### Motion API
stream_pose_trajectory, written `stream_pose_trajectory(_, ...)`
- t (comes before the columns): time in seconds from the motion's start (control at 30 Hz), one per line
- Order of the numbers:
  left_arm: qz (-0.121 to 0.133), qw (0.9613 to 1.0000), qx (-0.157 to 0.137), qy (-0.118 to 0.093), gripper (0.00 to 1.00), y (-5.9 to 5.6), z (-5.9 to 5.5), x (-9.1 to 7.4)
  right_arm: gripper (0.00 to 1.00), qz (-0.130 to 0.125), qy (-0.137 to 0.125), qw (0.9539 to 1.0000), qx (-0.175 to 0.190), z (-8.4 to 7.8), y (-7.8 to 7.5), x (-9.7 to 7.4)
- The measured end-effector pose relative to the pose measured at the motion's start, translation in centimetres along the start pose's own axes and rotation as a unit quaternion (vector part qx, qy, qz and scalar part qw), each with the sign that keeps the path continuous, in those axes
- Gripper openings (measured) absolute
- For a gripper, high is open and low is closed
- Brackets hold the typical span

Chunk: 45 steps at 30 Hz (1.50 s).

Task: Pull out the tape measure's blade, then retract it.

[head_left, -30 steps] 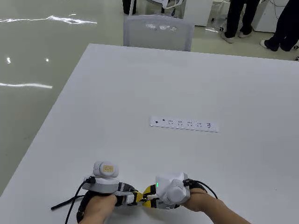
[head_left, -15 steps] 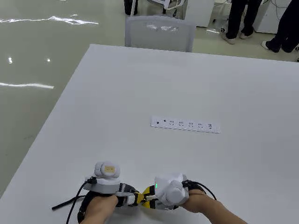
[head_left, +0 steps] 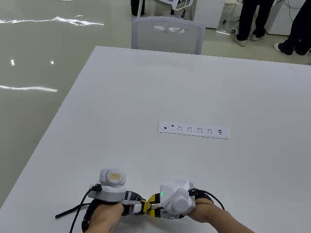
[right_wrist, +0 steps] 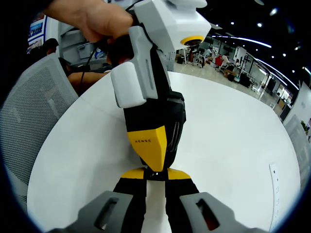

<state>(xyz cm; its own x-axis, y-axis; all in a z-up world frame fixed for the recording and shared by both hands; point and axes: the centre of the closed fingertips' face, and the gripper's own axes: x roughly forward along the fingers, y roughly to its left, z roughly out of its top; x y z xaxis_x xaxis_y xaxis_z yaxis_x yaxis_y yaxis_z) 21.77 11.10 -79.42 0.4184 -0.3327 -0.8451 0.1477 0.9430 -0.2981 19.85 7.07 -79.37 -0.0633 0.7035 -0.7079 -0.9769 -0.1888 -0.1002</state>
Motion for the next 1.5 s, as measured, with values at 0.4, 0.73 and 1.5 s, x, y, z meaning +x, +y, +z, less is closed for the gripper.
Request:
stream_pose_trajectory(0.4,0.002,1.0,0.007,0.004,0.66,0.15,-0.12,0.26,0.13,-0.007,-0.004,0.9999,0.009,-0.09,0.16,0.11)
stream_pose_trajectory(0.73,0.012,0.9997,0.019,0.009,0.66,0.28,-0.14,0.12,0.13,-0.009,-0.006,0.9997,0.023,-0.46,0.25,0.39)
stream_pose_trajectory(1.5,0.015,0.9995,0.025,0.009,0.66,-0.34,-0.36,-0.16,0.16,-0.027,-0.011,0.9987,0.043,-0.76,0.21,0.63)
